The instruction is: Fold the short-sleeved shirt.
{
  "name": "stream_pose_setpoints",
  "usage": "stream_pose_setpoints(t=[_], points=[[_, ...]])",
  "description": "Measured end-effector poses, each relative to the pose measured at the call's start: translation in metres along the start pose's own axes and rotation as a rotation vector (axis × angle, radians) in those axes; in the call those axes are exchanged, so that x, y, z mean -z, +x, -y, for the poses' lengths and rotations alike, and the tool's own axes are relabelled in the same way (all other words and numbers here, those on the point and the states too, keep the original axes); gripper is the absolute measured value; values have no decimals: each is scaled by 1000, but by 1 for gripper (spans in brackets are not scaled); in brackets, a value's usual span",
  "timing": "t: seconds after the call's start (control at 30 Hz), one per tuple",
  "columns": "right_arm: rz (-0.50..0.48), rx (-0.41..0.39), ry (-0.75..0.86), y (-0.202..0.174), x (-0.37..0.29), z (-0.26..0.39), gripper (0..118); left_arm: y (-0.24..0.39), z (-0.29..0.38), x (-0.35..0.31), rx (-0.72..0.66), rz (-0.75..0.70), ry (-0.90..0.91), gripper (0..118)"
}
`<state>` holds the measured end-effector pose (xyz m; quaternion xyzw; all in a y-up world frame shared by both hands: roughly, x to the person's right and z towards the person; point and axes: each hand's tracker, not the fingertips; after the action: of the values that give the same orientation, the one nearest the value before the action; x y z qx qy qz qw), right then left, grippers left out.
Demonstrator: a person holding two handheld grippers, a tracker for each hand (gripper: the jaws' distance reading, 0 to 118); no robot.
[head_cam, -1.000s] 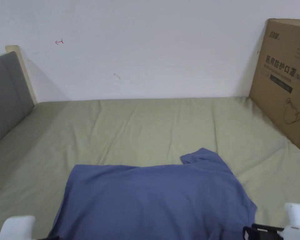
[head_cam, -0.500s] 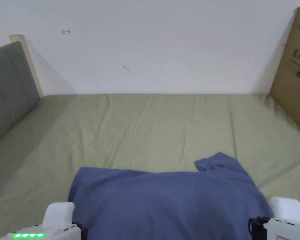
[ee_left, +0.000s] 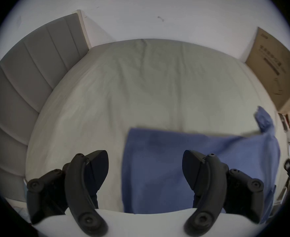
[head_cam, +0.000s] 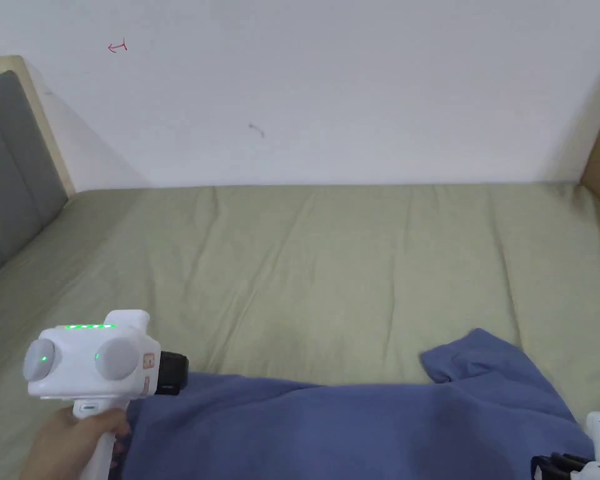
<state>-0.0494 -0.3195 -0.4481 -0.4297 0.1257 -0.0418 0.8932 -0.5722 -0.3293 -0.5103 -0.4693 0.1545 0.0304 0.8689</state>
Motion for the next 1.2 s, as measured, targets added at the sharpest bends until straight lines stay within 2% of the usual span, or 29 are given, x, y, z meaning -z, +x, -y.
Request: stream_pose_setpoints(t=[0.13, 0.23, 0.27, 0.3, 0.37, 0.43, 0.47, 0.5, 0.53, 0.57, 0.8, 0.83, 0.87, 0.9, 0.93, 0.97, 1.0, 1.1, 1.2], points=[[25, 0, -19, 12, 8, 3, 0, -4, -12, 55, 2, -11, -82, 94], [34, 19, -45, 13, 9, 11, 0, -5, 5, 90, -42, 58, -199, 94], [37, 24, -52, 15, 11, 13, 0, -9, 8, 86, -70, 32, -117, 94], [42, 29, -58, 15, 10, 16, 0, -10, 7, 81, -130, 51, -102, 87], [49, 43, -73, 19, 10, 21, 0, -4, 9, 74, -84, 13, -91, 74], [53, 63, -89, 27, 13, 25, 0, 2, 7, 68, -28, -2, -82, 50], [52, 76, -93, 29, 13, 26, 0, 5, 6, 64, -29, -7, -74, 44], [48, 91, -92, 32, 11, 26, 0, 7, 4, 59, -45, -11, -65, 44], [45, 104, -87, 35, 10, 25, 0, 11, 5, 53, -60, -40, -55, 18], [42, 105, -88, 39, 9, 23, 0, 12, 6, 46, -71, -48, -44, 1], [-21, 87, -52, 61, 14, -38, 0, 4, 3, 13, -38, 6, -18, 1], [-20, 101, -36, 60, 17, -51, 5, 4, 2, 8, -40, 12, -9, 1], [-12, 113, -23, 64, 25, -65, 21, 6, 1, 3, -33, 15, 0, 1], [-10, 114, -46, 69, 36, -80, 57, 6, 0, -3, -19, 14, 9, 1], [-19, 114, -97, 74, 51, -93, 80, 9, -1, -6, 1, 9, 18, 1], [-34, 122, -121, 76, 63, -102, 86, 11, 0, -9, 19, 2, 23, 1], [-44, 156, -128, 81, 75, -110, 86, 13, 0, -11, 28, -3, 25, 1], [-63, 165, -284, 95, 122, -124, 85, 11, 2, -10, 20, -14, 27, 1], [38, 143, -396, 100, 163, -115, 82, 10, 5, -7, 26, -20, 21, 1]])
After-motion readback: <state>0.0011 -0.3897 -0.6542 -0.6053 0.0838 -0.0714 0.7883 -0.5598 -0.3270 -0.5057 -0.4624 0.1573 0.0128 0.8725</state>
